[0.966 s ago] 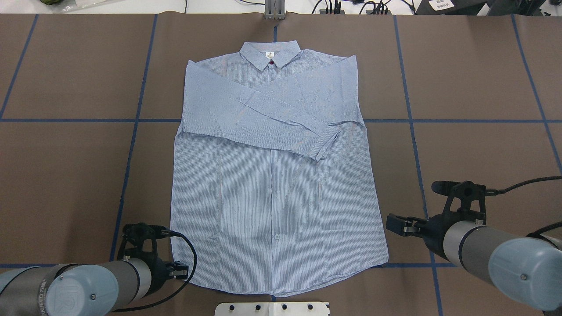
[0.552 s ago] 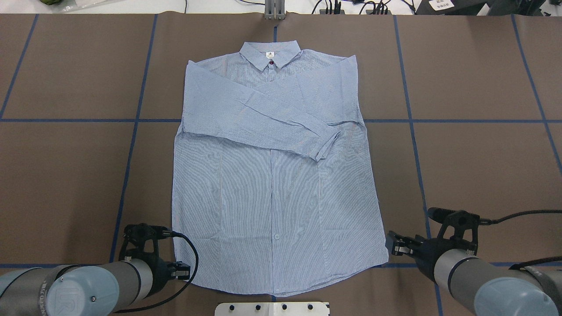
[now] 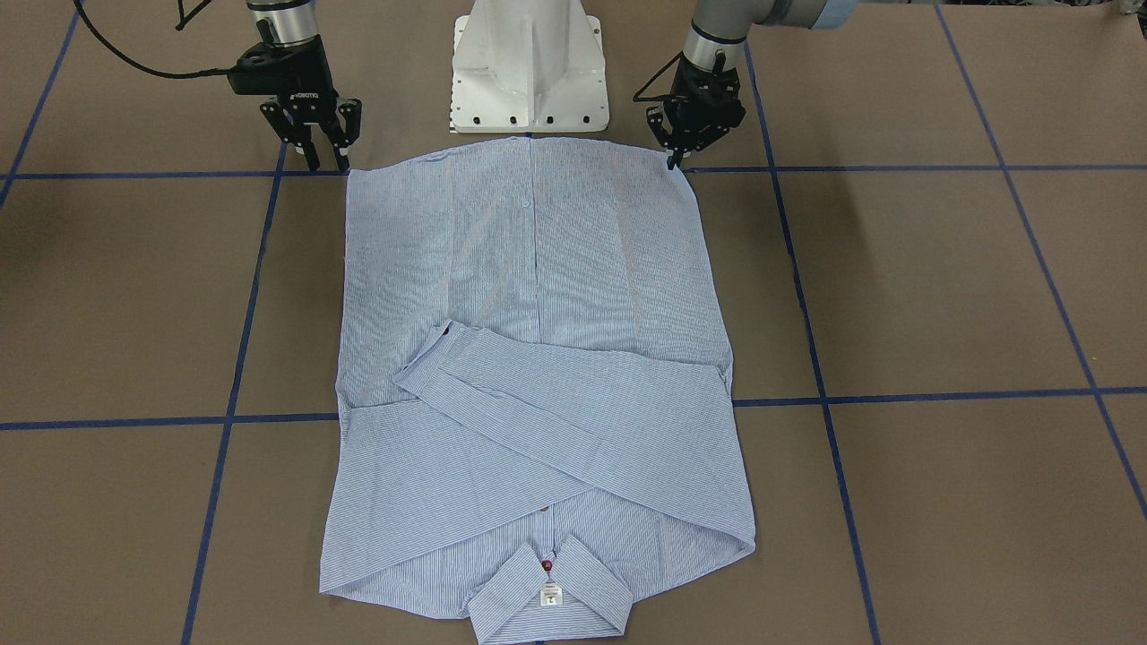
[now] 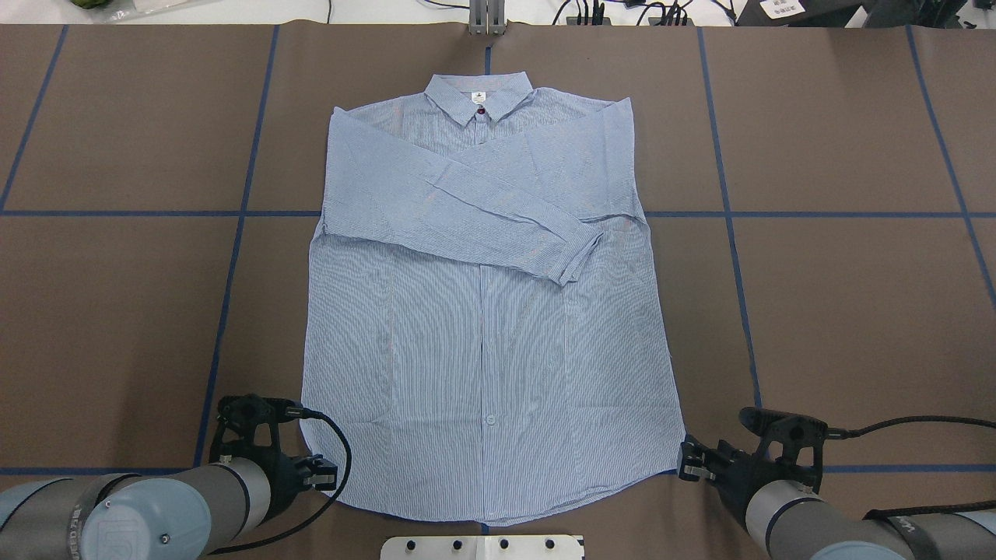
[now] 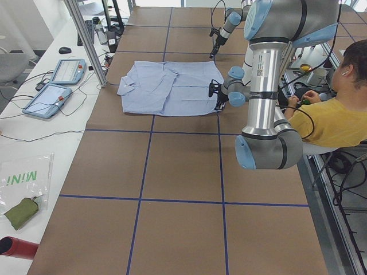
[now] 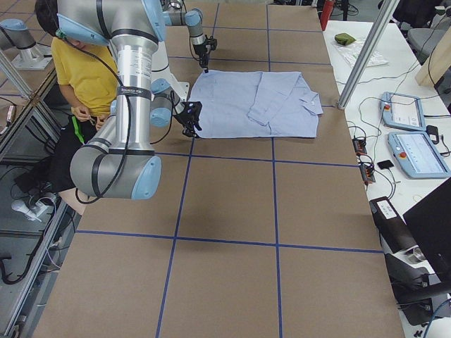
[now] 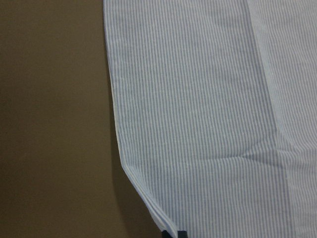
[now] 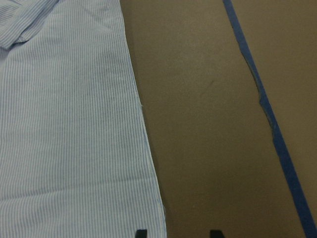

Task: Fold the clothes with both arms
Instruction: 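Grasp both bottom hem corners, one with each gripper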

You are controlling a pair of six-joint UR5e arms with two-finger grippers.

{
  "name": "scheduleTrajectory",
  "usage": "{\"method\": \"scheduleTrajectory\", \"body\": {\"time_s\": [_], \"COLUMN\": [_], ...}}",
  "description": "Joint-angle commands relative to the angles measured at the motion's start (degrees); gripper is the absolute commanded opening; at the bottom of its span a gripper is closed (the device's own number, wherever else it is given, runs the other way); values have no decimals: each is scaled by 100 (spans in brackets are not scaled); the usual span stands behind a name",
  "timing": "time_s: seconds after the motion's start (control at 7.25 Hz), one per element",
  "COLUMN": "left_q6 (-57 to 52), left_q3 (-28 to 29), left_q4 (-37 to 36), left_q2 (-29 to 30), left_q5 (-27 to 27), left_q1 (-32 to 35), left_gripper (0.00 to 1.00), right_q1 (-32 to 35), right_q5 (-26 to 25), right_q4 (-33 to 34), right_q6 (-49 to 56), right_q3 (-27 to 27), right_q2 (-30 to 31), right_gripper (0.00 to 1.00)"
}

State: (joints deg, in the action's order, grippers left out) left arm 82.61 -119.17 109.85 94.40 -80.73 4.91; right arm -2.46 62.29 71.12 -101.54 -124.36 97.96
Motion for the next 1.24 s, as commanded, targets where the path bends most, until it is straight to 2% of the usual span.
{"method": "scheduleTrajectory", "body": {"time_s": [0.0, 0.28, 0.41, 0.55, 0.69, 0.83, 1.1], "left_q6": [1, 1, 1, 1, 1, 1, -8], "left_q3": [-1, 8, 8, 8, 8, 8, -1], "left_q4": [-7, -7, -7, 2, 2, 2, 2], "left_q2": [0, 0, 0, 0, 8, 8, 26], "left_q5": [23, 23, 23, 23, 23, 14, 5], "left_q1": [1, 1, 1, -8, -8, 1, -8], "left_gripper": [0, 0, 0, 0, 0, 0, 0], "right_q1": [-88, -123, -141, -158, -185, -202, -211], "right_q5": [-190, -234, -234, -234, -234, -243, -235], "right_q4": [25, 95, 261, 288, 289, 297, 306], "right_q6": [-24, -24, -24, -24, -24, -24, -15], "right_q3": [349, 509, 510, 484, 483, 483, 370], "right_q2": [-336, -453, -470, -470, -470, -462, -462], "right_gripper": [52, 48, 42, 33, 14, 0, 0]}}
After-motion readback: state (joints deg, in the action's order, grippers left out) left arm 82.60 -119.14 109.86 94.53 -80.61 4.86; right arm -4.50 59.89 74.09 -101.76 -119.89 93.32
